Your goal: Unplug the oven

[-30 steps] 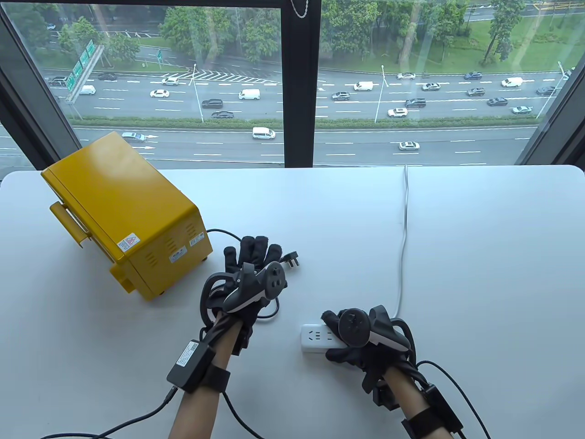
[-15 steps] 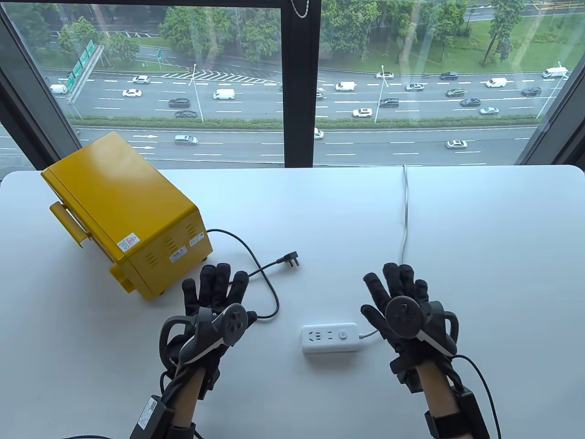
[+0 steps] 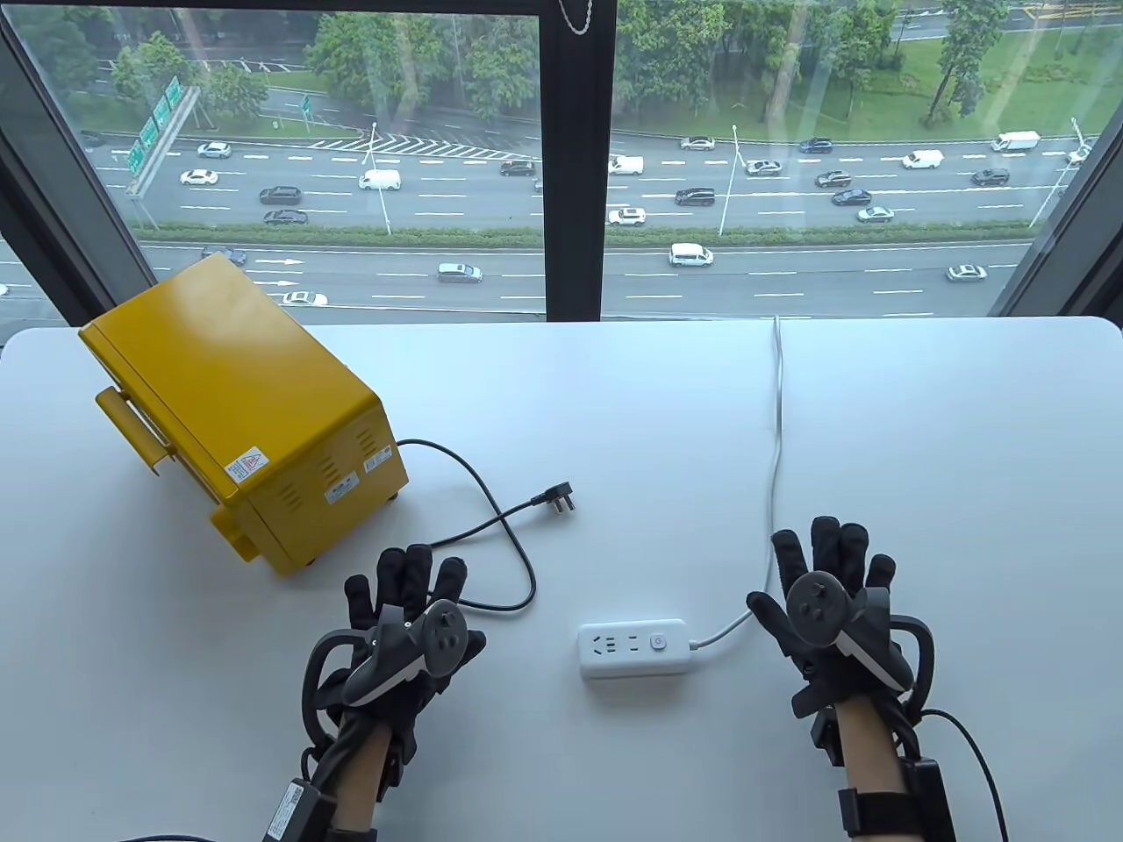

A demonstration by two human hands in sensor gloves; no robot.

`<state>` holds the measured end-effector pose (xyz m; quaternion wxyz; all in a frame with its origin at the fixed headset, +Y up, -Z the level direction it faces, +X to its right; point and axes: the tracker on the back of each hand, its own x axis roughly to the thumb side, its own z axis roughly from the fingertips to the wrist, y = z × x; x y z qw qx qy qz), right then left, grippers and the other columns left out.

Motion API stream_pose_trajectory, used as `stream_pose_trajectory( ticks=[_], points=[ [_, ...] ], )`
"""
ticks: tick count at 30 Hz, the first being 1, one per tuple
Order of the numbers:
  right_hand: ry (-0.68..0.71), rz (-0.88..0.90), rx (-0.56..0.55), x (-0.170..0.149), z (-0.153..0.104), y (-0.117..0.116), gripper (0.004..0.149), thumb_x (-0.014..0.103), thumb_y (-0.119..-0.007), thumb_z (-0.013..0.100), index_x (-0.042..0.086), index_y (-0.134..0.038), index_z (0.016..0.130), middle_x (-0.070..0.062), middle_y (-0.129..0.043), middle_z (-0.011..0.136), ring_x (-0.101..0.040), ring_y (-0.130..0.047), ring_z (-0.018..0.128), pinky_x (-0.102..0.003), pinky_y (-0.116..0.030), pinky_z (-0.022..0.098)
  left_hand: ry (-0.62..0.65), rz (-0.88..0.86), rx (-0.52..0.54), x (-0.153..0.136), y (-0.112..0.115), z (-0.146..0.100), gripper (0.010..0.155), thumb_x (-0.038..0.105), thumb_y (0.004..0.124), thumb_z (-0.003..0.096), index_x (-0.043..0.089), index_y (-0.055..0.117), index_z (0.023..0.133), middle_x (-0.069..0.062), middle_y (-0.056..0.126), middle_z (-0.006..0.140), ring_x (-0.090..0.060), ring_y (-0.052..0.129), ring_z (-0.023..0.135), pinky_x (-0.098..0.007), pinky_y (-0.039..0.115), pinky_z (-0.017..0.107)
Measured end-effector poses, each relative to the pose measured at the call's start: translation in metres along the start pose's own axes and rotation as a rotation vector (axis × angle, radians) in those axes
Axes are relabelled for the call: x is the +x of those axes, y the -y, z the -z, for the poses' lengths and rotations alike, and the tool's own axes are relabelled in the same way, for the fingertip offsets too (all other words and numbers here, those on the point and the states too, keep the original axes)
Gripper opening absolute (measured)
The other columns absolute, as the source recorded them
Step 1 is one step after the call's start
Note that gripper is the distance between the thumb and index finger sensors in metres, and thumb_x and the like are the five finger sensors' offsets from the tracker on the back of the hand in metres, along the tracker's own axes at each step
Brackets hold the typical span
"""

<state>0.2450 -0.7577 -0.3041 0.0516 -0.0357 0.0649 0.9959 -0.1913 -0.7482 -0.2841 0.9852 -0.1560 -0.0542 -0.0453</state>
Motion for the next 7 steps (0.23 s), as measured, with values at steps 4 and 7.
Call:
stream_pose_trajectory(
  ticks=[4,7],
  points=[
    [0.003,-0.005,0.019,0.0008,-0.0004,-0.0025,0.076,0.069,-0.045,0.051,0.041,-0.006,0.110,-0.002,0.016,0.118,-0.026,0.020,0.103,-0.058,0.000,0.080,0.000,-0.012,0.006,-0.0002,0.0017,0.0005,0.078,0.065,0.024,0.0460,0.035,-0.006,0.111,-0.006,-0.019,0.116,-0.035,-0.017,0.107,-0.063,0.001,0.078],
    [0.005,-0.005,0.023,0.0014,-0.0004,-0.0029,0.076,0.069,-0.045,0.051,0.040,-0.006,0.110,-0.001,0.016,0.118,-0.026,0.019,0.103,-0.058,0.000,0.081,-0.005,-0.011,-0.002,0.0001,0.0021,0.0006,0.078,0.065,0.024,0.0459,0.035,-0.006,0.111,-0.006,-0.019,0.116,-0.035,-0.017,0.107,-0.063,0.001,0.078]
  ],
)
